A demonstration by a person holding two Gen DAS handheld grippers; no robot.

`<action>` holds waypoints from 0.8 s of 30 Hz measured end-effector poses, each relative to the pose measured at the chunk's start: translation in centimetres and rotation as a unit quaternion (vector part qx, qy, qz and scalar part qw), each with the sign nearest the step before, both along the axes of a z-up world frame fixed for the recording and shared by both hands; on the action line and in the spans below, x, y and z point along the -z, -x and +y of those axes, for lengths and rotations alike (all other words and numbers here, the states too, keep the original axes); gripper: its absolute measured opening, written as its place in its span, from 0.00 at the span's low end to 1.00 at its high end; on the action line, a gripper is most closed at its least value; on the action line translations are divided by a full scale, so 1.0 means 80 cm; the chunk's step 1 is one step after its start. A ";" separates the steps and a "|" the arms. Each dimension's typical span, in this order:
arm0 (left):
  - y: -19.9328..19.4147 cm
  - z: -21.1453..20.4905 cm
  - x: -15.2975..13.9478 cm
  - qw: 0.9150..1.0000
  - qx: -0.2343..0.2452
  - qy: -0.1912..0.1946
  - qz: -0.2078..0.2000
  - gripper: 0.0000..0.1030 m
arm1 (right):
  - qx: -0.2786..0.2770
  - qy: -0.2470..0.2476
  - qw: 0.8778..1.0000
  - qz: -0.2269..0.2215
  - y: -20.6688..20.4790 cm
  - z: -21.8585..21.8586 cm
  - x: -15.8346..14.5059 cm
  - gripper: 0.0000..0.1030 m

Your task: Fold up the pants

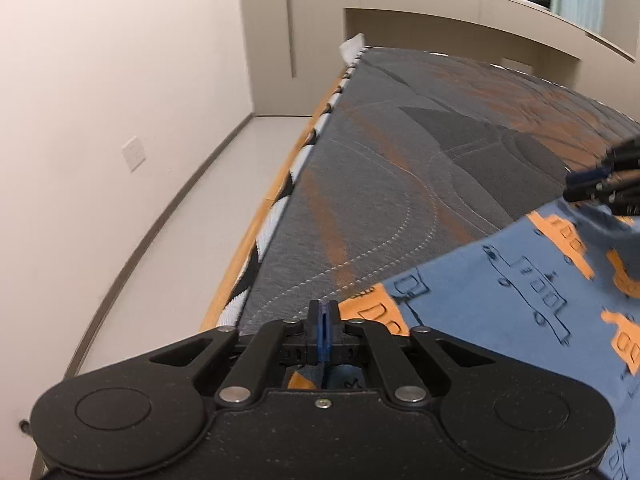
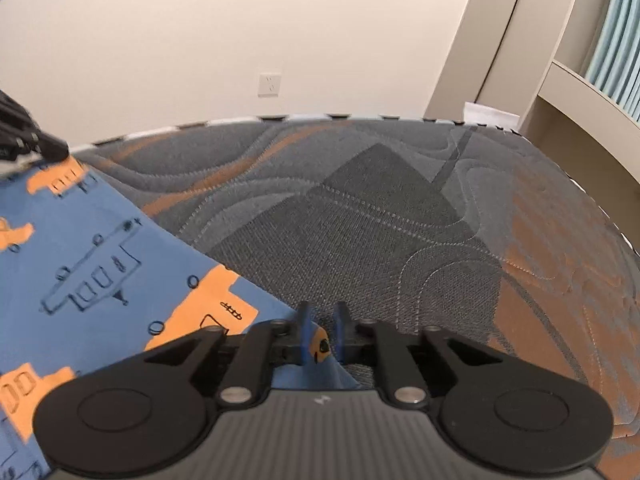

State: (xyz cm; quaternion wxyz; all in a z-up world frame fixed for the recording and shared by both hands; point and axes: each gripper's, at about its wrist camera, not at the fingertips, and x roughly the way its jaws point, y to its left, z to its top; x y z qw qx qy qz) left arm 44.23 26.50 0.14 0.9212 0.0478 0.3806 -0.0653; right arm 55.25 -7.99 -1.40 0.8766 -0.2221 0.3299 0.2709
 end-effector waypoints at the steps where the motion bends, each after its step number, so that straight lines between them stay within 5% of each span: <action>1: 0.003 -0.001 0.001 1.000 0.002 -0.001 -0.004 0.23 | 0.001 -0.007 1.000 0.002 0.000 -0.008 -0.006 0.40; 4: 0.005 0.001 -0.001 1.000 0.005 0.001 -0.011 0.49 | 0.006 -0.013 1.000 0.019 0.000 -0.032 -0.020 0.64; 6: 0.006 0.001 -0.002 1.000 0.007 0.004 -0.015 0.57 | 0.006 -0.007 1.000 0.021 0.001 -0.044 -0.024 0.68; 14: -0.015 -0.011 0.006 0.999 0.032 -0.010 0.007 0.53 | -0.004 -0.046 0.998 0.051 -0.008 -0.040 -0.006 0.67; 18: -0.024 -0.009 0.007 0.998 0.049 0.027 0.030 0.01 | -0.015 -0.034 0.997 0.067 -0.013 -0.018 0.011 0.34; 19: -0.023 -0.009 0.006 0.998 0.045 0.026 0.031 0.00 | -0.019 -0.039 0.997 0.062 -0.010 -0.015 0.010 0.18; 20: -0.024 -0.009 0.005 0.998 0.039 0.024 0.033 0.00 | -0.022 -0.042 0.997 0.059 -0.008 -0.014 0.009 0.12; 24: -0.012 -0.014 -0.006 0.999 0.030 0.018 0.014 0.00 | -0.013 -0.030 0.999 0.024 0.008 -0.012 -0.001 0.05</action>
